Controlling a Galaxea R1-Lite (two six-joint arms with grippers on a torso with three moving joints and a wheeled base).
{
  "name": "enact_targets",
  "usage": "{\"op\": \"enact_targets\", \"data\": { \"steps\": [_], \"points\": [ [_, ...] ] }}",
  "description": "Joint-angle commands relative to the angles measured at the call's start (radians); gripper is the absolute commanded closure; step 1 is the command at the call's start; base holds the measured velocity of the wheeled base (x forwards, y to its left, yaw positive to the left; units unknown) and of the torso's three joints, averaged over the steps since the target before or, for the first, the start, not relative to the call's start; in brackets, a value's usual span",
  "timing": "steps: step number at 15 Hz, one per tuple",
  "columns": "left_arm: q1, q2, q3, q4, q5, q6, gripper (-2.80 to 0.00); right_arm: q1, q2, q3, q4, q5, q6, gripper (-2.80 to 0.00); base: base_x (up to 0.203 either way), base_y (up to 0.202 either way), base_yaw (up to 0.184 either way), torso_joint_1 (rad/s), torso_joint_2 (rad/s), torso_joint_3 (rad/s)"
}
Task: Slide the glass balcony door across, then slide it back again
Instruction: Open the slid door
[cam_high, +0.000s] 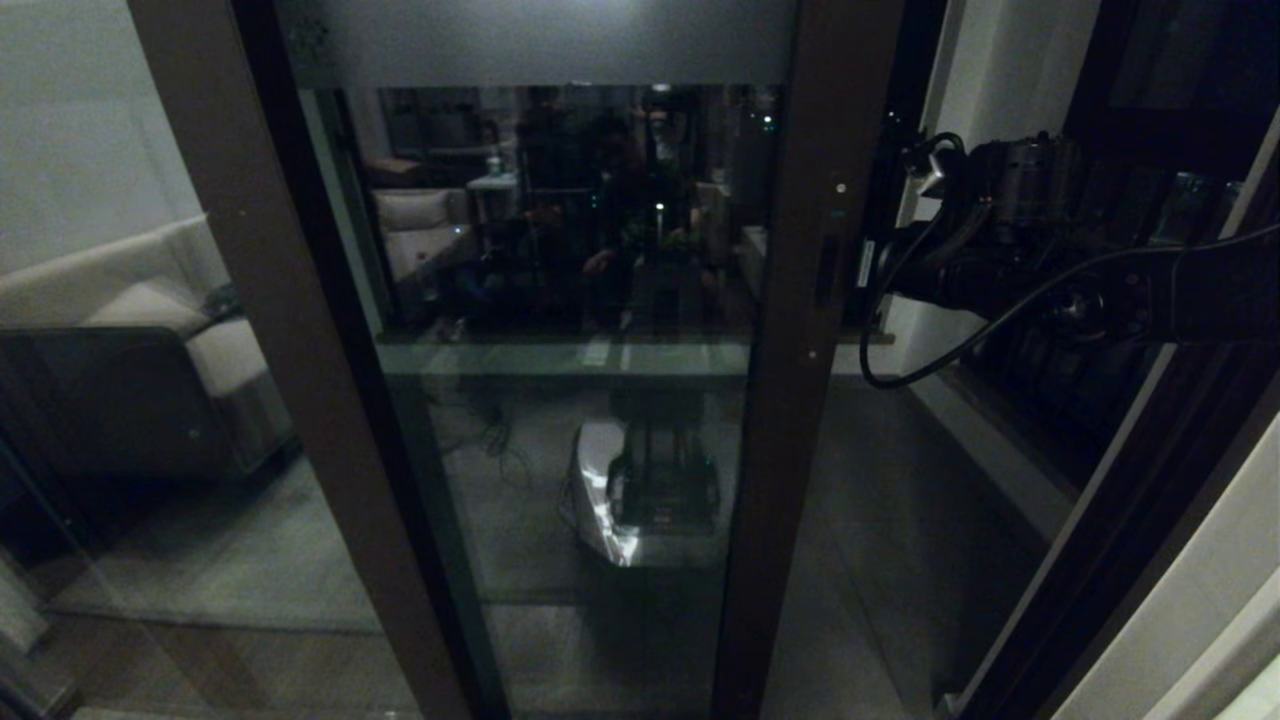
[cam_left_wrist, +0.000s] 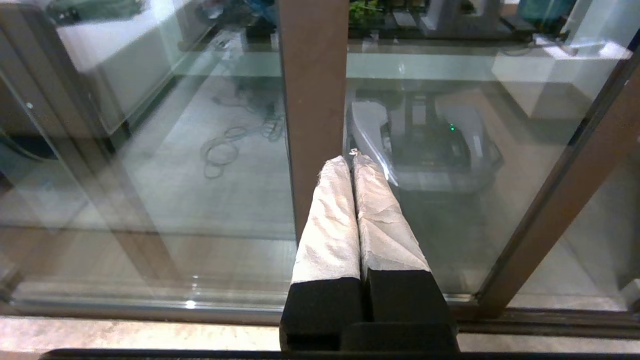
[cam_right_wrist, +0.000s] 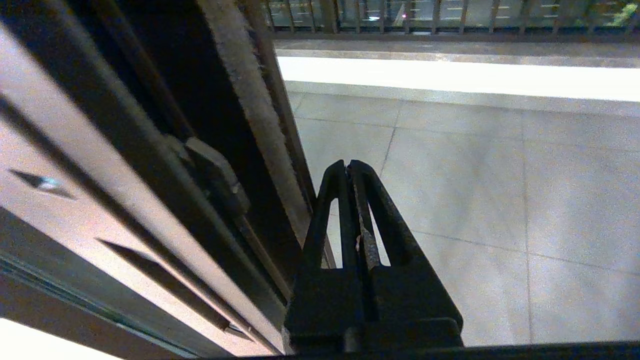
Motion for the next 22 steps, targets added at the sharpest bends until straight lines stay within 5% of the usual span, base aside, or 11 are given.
{"op": "enact_targets", "data": {
  "steps": [1, 17, 22],
  "points": [
    [0.000, 0.000, 0.000, 0.000, 0.000, 0.000, 0.00, 0.016, 0.012, -0.002, -0.002, -0.003, 0.001, 0.00, 0.000, 0.000, 0.000, 0.000, 0.00, 0.000],
    [0.000, 0.000, 0.000, 0.000, 0.000, 0.000, 0.00, 0.126, 0.082, -0.022, -0.031, -0.007, 0.001, 0.00, 0.000, 0.000, 0.000, 0.000, 0.00, 0.000],
    [0.000, 0.000, 0.000, 0.000, 0.000, 0.000, 0.00, 0.184, 0.132, -0.054, -0.063, -0.067, 0.001, 0.00, 0.000, 0.000, 0.000, 0.000, 0.00, 0.000]
  ]
}}
